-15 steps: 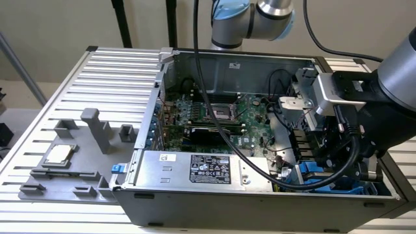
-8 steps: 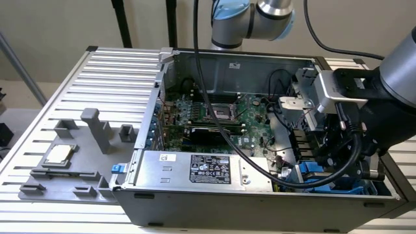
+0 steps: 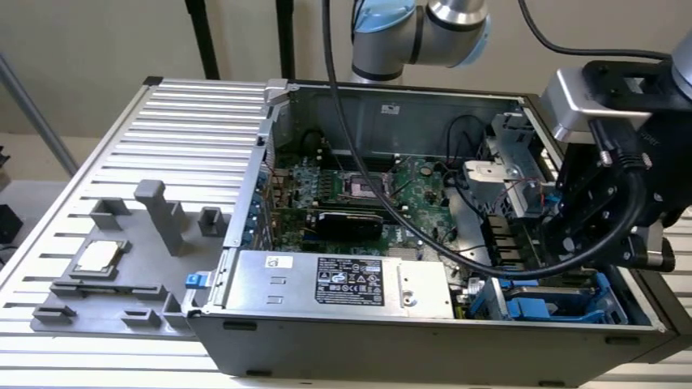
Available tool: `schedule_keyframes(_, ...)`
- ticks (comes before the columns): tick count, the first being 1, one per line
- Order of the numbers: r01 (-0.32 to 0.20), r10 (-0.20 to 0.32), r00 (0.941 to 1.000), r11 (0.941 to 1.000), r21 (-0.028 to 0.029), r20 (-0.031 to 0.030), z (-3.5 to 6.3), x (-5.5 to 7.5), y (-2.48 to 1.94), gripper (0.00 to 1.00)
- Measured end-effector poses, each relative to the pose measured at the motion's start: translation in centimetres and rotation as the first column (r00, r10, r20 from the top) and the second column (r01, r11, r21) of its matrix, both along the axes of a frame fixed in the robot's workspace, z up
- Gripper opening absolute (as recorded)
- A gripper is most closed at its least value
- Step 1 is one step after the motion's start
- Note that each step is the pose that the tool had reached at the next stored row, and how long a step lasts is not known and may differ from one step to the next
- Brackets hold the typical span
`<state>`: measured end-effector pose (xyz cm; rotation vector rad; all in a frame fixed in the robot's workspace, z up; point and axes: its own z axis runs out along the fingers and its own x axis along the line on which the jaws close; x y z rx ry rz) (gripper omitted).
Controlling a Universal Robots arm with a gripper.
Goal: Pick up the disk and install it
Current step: 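Insert the second disk wire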
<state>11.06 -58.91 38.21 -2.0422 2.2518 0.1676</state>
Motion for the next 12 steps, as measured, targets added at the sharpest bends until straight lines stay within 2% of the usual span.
schedule_keyframes(9, 0.002, -0.002, 1.0000, 1.0000, -0.0002, 0.0000, 0.27, 1.4, 0.52, 0.26)
schedule_keyframes(10, 0.003, -0.003, 1.0000, 1.0000, -0.0006, 0.0000, 0.27, 1.6, 0.59, 0.33)
schedule_keyframes(12, 0.003, -0.003, 1.0000, 1.0000, -0.0020, 0.0000, 0.28, 2.0, 0.72, 0.33)
